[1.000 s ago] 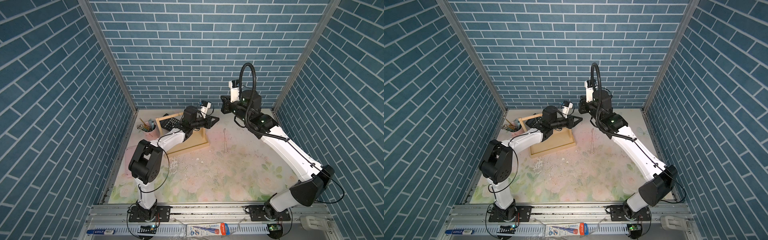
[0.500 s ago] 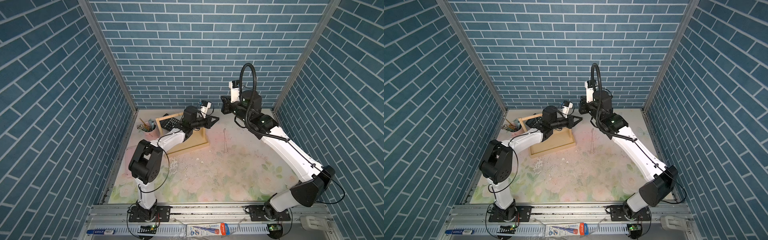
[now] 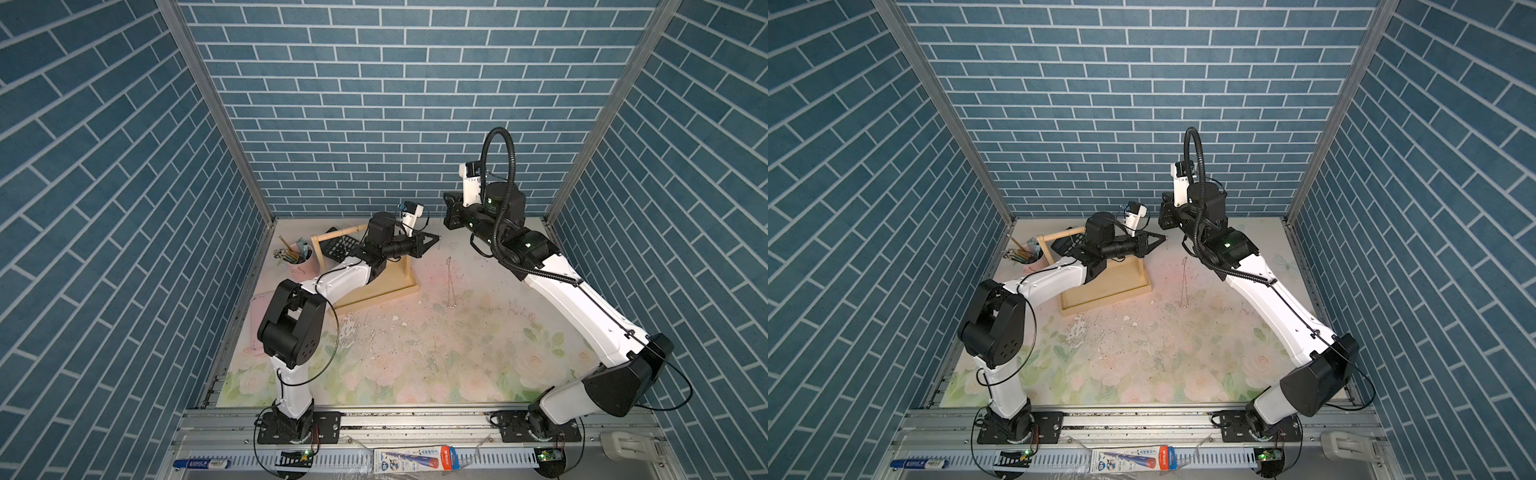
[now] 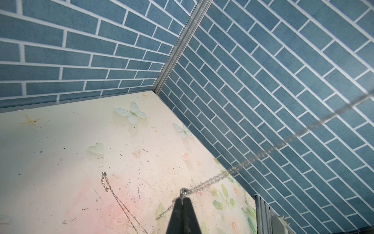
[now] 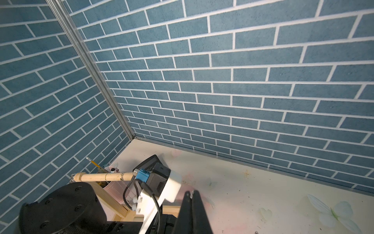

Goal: Take the necklace off the jewelry display stand
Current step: Place the necklace at the center of the board.

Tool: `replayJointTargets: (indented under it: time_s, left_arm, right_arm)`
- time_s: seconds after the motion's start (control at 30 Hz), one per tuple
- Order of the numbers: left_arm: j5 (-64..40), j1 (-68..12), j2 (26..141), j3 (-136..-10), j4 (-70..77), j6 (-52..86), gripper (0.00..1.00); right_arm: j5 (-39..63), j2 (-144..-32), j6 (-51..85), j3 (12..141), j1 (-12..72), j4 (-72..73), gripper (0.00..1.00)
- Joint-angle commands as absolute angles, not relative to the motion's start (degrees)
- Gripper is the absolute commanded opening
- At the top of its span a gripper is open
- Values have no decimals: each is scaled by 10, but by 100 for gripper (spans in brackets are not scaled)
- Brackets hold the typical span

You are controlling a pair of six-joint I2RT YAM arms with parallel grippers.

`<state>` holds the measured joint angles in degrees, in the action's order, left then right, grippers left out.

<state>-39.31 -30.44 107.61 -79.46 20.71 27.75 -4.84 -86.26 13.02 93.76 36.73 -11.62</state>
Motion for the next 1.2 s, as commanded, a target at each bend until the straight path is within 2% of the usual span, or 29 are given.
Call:
replayJointTargets:
  time_s: [0.0, 0.4, 1.17]
  left_arm:
    - [-399, -316, 1086, -812, 189, 264, 2]
    - [-403, -339, 1101, -846, 128, 249, 0]
    - [-387, -380, 1119, -866, 24, 232, 0]
  right_arm:
    - [-56, -842, 116, 933, 366, -108, 0]
    - [-101, -849, 113, 955, 357, -171, 0]
    - [-74, -833, 148, 896, 302, -228, 0]
